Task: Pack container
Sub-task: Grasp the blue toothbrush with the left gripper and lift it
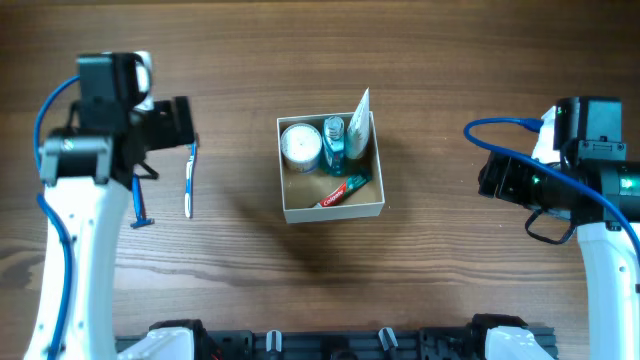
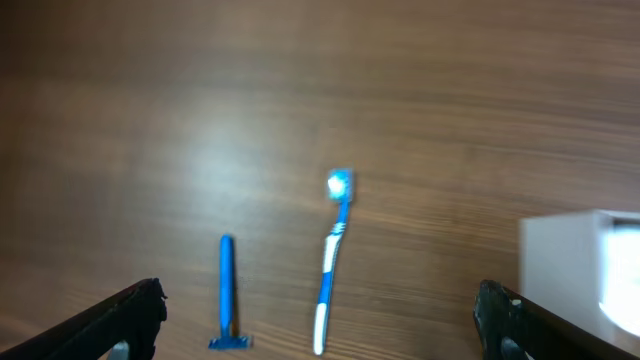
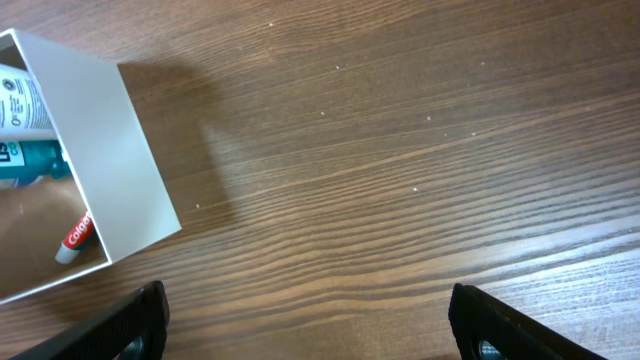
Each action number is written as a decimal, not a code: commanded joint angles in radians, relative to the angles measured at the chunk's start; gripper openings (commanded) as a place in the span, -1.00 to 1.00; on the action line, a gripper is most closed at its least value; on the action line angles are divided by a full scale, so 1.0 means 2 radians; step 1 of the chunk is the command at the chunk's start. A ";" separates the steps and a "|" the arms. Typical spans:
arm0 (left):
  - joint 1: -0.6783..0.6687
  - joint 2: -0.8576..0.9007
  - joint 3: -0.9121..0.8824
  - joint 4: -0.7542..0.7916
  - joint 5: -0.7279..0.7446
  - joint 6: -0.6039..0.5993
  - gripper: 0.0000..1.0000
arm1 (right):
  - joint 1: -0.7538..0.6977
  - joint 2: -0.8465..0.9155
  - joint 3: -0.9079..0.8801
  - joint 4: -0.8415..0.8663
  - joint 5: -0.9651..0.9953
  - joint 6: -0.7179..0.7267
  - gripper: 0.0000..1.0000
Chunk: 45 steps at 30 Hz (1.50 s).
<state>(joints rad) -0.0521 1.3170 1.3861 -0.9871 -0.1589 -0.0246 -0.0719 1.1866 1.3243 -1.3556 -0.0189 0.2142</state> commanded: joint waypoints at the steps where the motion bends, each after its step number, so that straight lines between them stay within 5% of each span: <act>1: 0.108 0.114 0.003 0.002 0.104 -0.020 1.00 | -0.001 -0.001 -0.001 0.002 0.000 -0.005 0.81; 11: 0.097 0.334 0.003 0.029 0.108 -0.018 0.99 | -0.001 -0.001 -0.001 0.002 -0.001 -0.005 0.81; 28: 0.085 0.372 -0.037 0.067 0.092 -0.015 0.90 | -0.001 -0.001 -0.001 0.002 -0.001 -0.005 0.81; 31: 0.085 0.372 -0.038 0.065 0.093 -0.015 0.69 | -0.001 -0.001 -0.001 0.002 -0.001 -0.005 0.81; 37: 0.085 0.372 -0.038 0.053 0.093 -0.015 -0.56 | -0.001 -0.001 -0.001 0.001 -0.001 -0.005 0.81; 42: 0.085 0.372 -0.038 0.052 0.093 -0.015 -0.92 | -0.001 -0.001 -0.001 0.002 -0.001 -0.005 0.81; 45: 0.085 0.371 -0.038 0.052 0.093 -0.015 -0.92 | -0.001 -0.001 -0.001 0.001 -0.001 -0.005 0.81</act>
<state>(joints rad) 0.1204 2.0335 1.3491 -0.8764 -0.0006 -0.0547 -0.0719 1.1866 1.3243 -1.3529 -0.0189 0.2142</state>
